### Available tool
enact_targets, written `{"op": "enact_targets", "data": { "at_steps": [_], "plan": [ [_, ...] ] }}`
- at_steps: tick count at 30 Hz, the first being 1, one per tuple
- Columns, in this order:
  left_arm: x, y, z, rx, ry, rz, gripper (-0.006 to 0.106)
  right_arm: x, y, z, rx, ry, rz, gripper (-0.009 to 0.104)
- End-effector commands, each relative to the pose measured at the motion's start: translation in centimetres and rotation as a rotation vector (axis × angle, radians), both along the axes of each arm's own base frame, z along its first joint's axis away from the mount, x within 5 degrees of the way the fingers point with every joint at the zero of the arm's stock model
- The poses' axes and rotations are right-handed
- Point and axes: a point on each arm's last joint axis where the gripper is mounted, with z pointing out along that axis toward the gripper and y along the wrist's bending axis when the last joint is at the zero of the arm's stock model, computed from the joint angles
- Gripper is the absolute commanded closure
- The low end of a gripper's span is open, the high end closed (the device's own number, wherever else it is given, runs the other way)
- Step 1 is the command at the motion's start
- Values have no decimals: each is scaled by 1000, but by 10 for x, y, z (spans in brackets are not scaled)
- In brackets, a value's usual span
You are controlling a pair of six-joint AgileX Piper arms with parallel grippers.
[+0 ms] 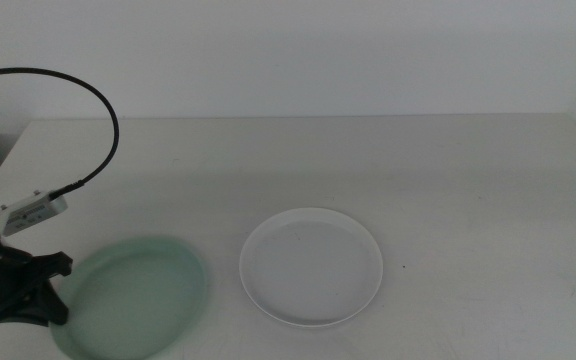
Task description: Stack the three bowls on top of each other.
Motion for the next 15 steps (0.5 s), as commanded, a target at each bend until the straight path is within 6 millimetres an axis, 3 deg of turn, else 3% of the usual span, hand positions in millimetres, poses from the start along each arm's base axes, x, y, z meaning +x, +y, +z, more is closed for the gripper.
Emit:
{"op": "enact_targets", "data": {
  "at_steps": [1,8,11,15],
  "plan": [
    [2,-2,25,7,-48,7,100,2,0,10,22,-73,-12,50],
    [2,-15,108,7,-149,-28,100,2,0,10,22,-73,-12,50],
    [12,-42,137,34,-171,-81,100,2,0,10,22,-73,-12,50],
    [29,-93,157,45,-220,-166,100,2,0,10,22,-73,-12,50]
  ]
}}
